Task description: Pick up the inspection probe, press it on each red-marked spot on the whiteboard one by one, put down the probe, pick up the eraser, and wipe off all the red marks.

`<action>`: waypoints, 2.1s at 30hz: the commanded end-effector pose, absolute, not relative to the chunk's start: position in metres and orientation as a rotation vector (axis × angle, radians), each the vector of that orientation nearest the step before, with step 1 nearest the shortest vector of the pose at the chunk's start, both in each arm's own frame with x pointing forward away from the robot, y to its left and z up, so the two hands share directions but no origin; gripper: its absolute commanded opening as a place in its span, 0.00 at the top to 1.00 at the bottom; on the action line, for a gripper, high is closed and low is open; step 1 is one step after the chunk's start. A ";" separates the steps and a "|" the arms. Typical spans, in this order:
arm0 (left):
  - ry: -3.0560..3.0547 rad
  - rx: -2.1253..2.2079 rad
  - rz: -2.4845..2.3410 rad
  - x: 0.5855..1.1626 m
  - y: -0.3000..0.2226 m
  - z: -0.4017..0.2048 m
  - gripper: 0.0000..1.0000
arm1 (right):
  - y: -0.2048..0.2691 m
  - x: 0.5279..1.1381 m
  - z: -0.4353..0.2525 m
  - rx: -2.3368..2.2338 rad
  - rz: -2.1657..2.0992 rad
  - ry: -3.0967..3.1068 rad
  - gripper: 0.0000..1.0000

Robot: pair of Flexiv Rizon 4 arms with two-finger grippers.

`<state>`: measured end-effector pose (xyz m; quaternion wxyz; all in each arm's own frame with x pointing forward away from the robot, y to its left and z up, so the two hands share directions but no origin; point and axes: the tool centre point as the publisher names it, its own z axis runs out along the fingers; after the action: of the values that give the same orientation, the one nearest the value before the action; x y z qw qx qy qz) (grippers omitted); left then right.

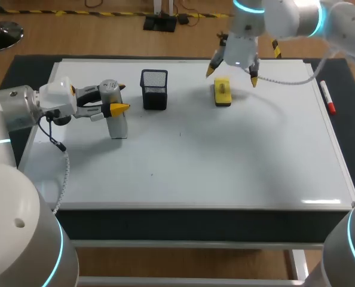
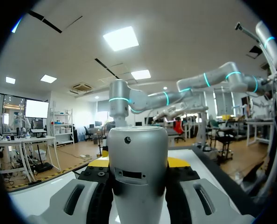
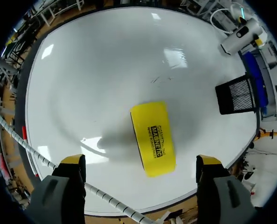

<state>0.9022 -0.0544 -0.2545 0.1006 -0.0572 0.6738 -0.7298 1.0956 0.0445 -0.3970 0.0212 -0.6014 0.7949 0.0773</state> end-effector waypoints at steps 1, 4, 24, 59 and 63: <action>1.989 -0.168 -2.158 0.902 -0.054 -0.254 1.00 | 0.022 1.092 -0.380 -1.504 0.603 2.552 0.00; 1.989 -0.168 -2.158 0.902 -0.054 -0.254 1.00 | 0.013 1.096 -0.372 -1.316 0.764 2.604 0.00; 1.989 -0.168 -2.158 0.902 -0.054 -0.254 1.00 | 0.000 1.110 -0.299 -0.933 0.790 2.712 0.00; 2.036 0.008 -2.117 0.941 -0.085 -0.171 1.00 | 0.000 1.110 -0.299 -0.933 0.790 2.712 0.00; 2.046 0.078 -2.096 0.956 -0.092 -0.141 1.00 | 0.000 1.110 -0.299 -0.933 0.790 2.712 0.00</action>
<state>0.9403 -0.0883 -0.1562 0.1188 0.0158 0.6851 -0.7186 1.1091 0.0002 -0.2998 0.0846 -0.3115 0.9083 0.2661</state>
